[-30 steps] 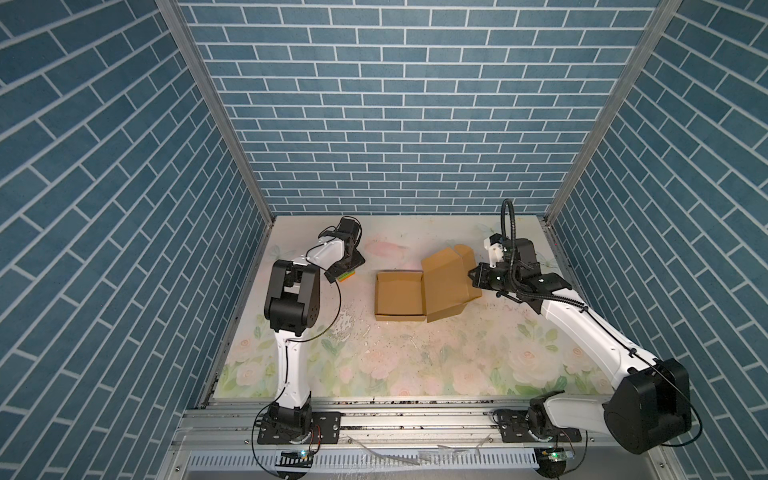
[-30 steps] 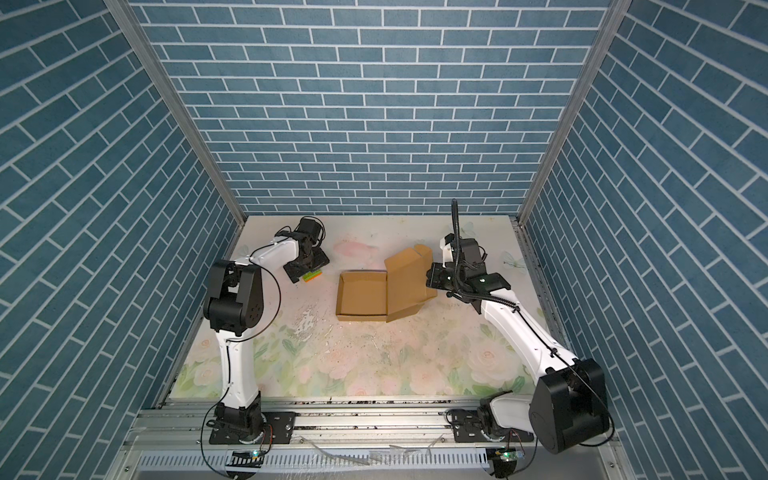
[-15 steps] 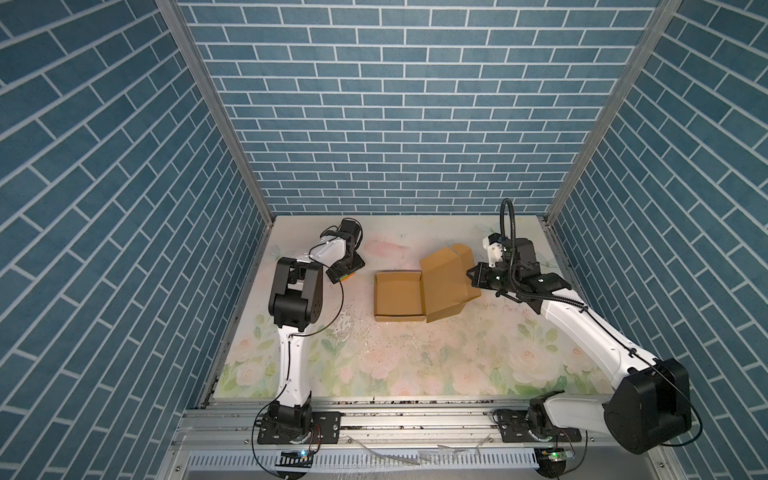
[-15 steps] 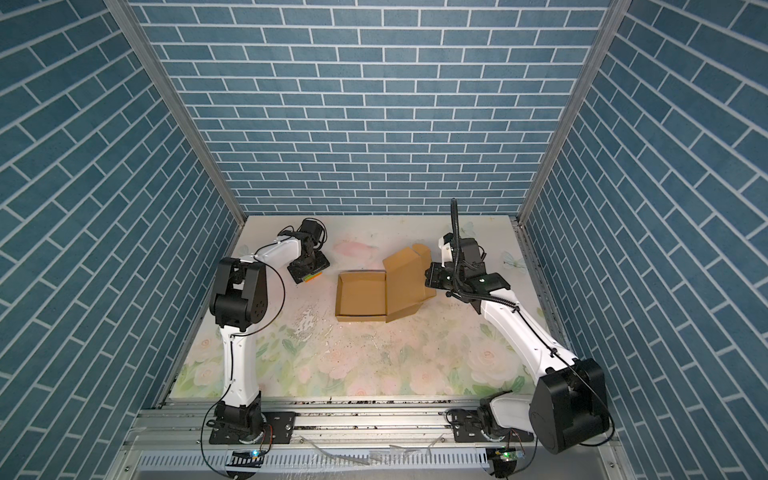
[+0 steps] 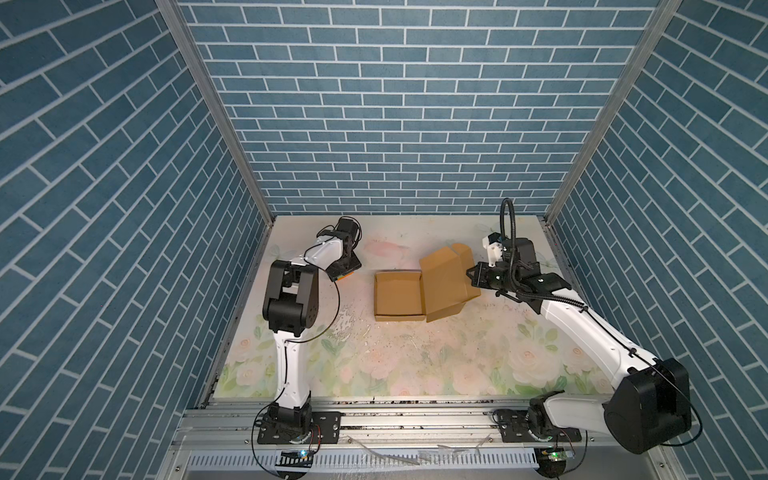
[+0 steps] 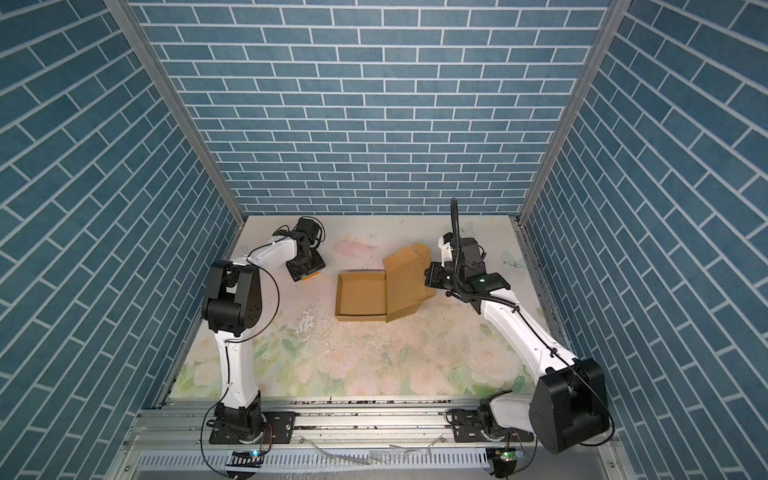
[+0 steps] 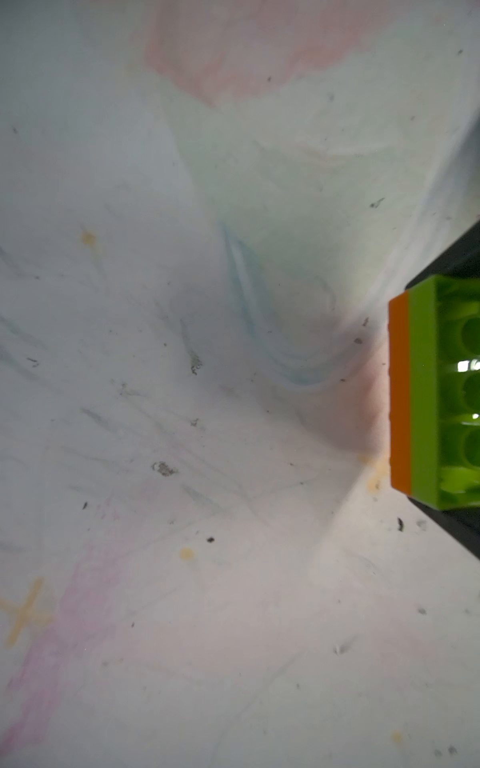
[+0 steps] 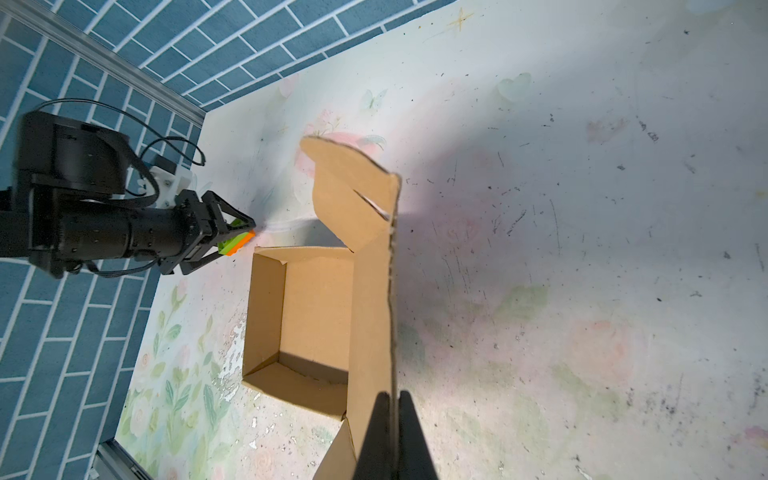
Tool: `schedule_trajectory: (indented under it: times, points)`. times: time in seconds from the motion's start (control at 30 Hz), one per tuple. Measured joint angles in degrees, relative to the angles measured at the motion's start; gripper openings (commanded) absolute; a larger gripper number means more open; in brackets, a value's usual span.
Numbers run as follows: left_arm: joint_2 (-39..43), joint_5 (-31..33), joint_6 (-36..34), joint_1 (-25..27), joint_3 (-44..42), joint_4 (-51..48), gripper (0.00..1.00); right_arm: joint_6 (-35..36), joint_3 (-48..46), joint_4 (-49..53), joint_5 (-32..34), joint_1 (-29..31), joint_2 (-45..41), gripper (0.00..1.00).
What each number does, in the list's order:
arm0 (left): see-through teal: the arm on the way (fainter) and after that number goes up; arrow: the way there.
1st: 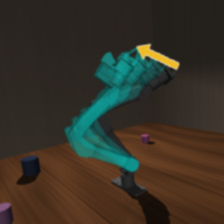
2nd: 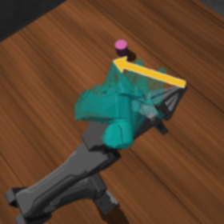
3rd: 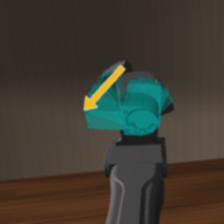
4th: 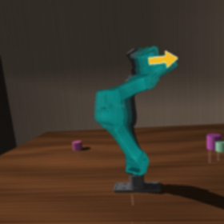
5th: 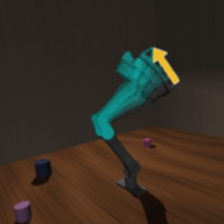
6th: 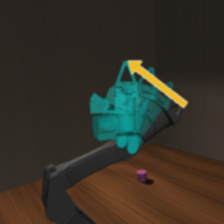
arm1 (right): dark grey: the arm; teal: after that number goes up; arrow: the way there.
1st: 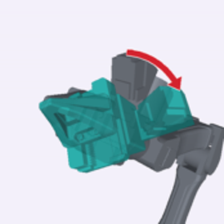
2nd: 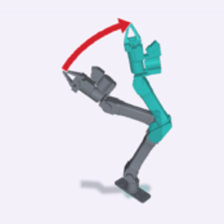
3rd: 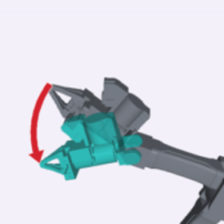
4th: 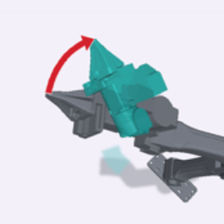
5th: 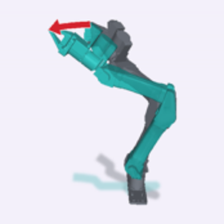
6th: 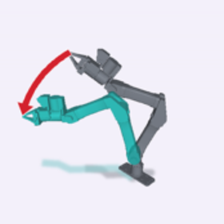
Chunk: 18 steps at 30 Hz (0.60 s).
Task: Fold the paper box
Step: 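Close the left gripper on the green-and-orange brick and lift it, then carry the brick with the left gripper over the box and release it inside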
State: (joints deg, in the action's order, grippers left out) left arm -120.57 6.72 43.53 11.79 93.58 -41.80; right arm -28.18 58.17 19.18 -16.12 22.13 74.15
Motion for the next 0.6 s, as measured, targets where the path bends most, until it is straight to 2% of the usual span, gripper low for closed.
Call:
schedule_trajectory:
  times: [0.3, 0.6]
  points:
    - [14.82, -1.29, -2.23, 2.38, -8.11, 1.99, 0.65, 0.04, 0.0, 0.0, 0.2, 0.0, 0.0, 0.0]
    - [17.68, -1.9, -3.58, 15.69, -8.22, 1.68, 0.65, 0.17, 0.0, 0.02, 0.48, 0.0, 0.0, 0.0]
